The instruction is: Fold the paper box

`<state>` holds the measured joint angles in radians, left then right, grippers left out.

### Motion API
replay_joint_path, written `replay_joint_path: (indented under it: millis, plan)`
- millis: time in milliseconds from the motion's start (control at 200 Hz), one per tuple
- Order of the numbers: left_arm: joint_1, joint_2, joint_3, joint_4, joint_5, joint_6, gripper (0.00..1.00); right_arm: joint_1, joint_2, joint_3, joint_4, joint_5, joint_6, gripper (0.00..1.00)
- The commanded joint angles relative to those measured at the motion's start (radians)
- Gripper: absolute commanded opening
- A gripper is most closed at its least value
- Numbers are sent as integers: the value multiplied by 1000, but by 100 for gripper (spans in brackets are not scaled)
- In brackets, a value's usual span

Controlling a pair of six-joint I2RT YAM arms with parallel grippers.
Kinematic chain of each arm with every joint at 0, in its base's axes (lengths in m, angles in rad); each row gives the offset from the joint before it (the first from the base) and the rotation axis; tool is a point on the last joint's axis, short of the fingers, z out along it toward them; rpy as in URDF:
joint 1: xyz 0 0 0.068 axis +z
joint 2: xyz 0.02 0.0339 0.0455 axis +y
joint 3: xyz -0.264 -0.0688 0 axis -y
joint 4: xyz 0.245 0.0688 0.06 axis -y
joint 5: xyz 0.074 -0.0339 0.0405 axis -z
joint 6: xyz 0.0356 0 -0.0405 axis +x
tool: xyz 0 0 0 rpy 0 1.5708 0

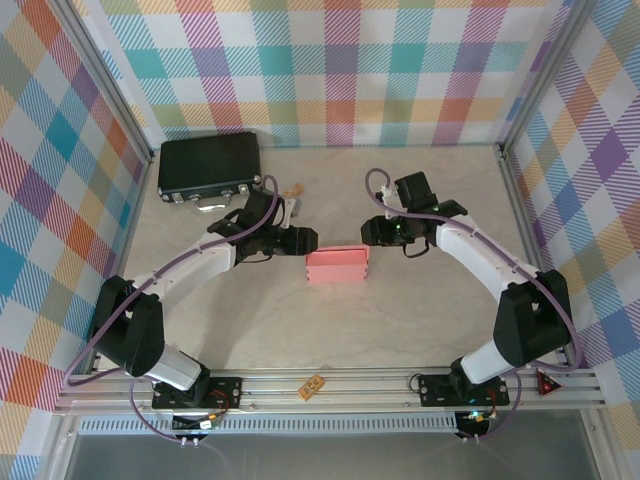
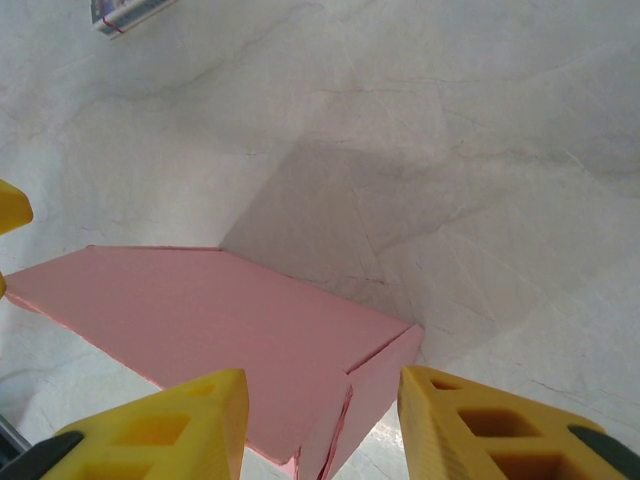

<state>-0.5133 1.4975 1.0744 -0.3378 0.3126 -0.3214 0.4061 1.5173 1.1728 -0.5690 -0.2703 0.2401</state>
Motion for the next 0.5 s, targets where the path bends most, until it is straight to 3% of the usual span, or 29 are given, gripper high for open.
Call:
replay_joint_path:
  millis: [0,495]
  plan:
    - [7,6,19,-7,21,-20,61,-3,16,28,-24,-42,10,44]
    - [7,31,-17,-1,84,-19,52,6,30,-4,-34,-72,5,41]
